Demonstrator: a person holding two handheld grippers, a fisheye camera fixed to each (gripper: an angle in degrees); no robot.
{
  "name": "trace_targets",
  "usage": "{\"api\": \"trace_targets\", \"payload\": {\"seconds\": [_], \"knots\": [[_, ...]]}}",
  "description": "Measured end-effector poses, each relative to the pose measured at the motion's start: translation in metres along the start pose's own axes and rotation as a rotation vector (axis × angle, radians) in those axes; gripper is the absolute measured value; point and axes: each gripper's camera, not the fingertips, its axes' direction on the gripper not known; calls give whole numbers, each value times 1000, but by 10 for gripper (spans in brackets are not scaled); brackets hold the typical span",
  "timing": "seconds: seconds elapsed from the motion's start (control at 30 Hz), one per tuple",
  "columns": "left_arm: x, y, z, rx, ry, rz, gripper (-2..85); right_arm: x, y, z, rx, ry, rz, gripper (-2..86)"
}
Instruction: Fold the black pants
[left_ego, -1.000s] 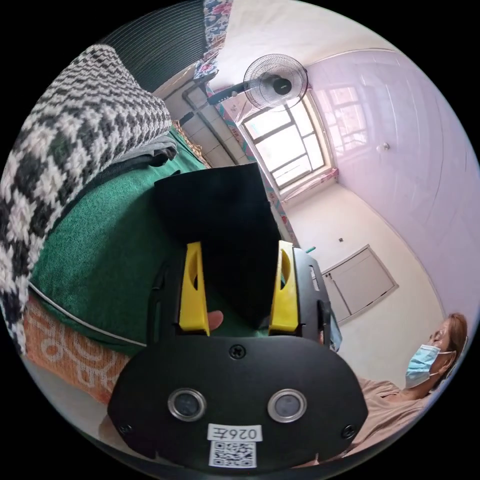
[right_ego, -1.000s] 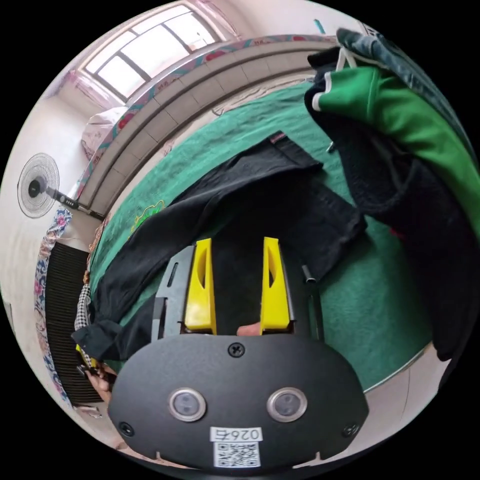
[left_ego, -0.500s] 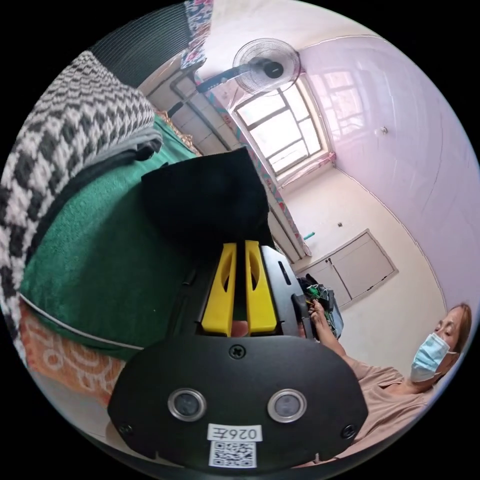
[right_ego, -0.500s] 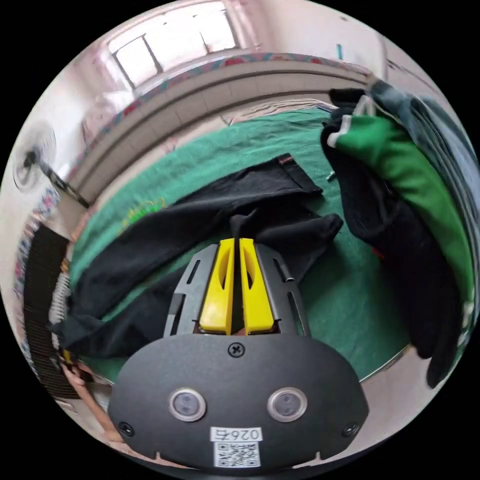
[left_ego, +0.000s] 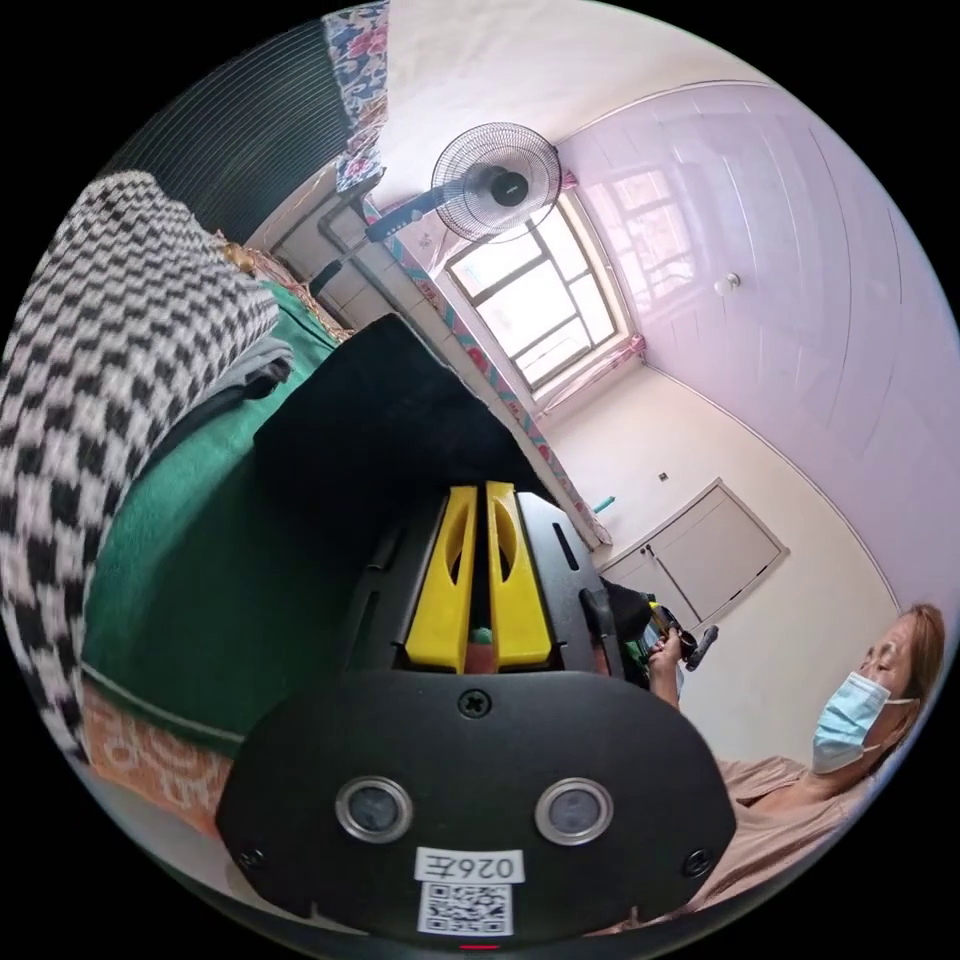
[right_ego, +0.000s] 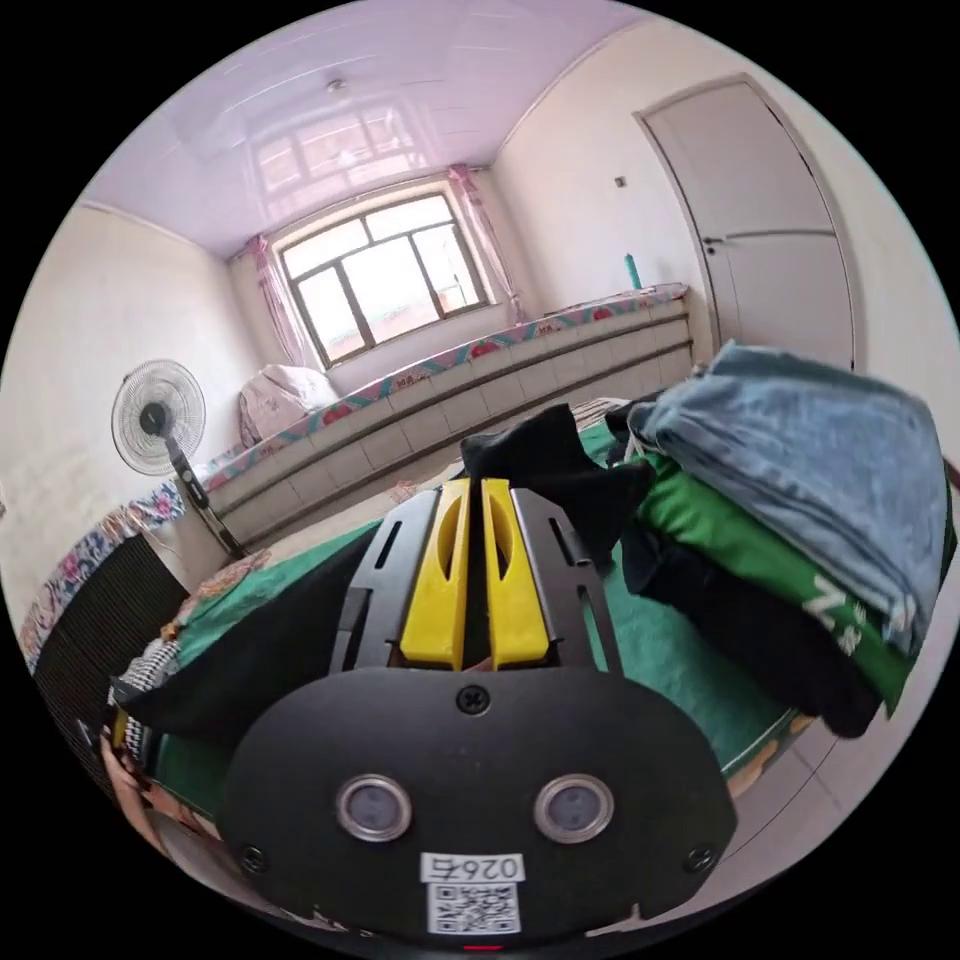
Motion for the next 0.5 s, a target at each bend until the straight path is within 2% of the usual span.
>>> {"api": "trace_targets", "payload": {"seconds": [0.07,0.17,0.27,0.33,0.37,0.4,0.5], "knots": [[-5,-45,52,-20,-33,77,15,0,-41,53,-61,-7,-41,4],[-32,-66,105,-129,-53,4,57,35,-80,147,-439,-12,62,29],[-45,-41,113,-102,-38,26,65,79,-70,139,-391,-120,186,19],[-62,-29,109,-91,-24,-87,66,106,-60,131,-387,-113,217,17],[-72,-25,107,-102,49,-141,66,129,-52,127,-391,-112,262,18],[-75,-24,108,-125,67,-163,66,160,-49,127,-424,-133,399,18],[-80,-19,105,-206,-23,-212,60,211,-53,120,-393,-352,585,28]]}}
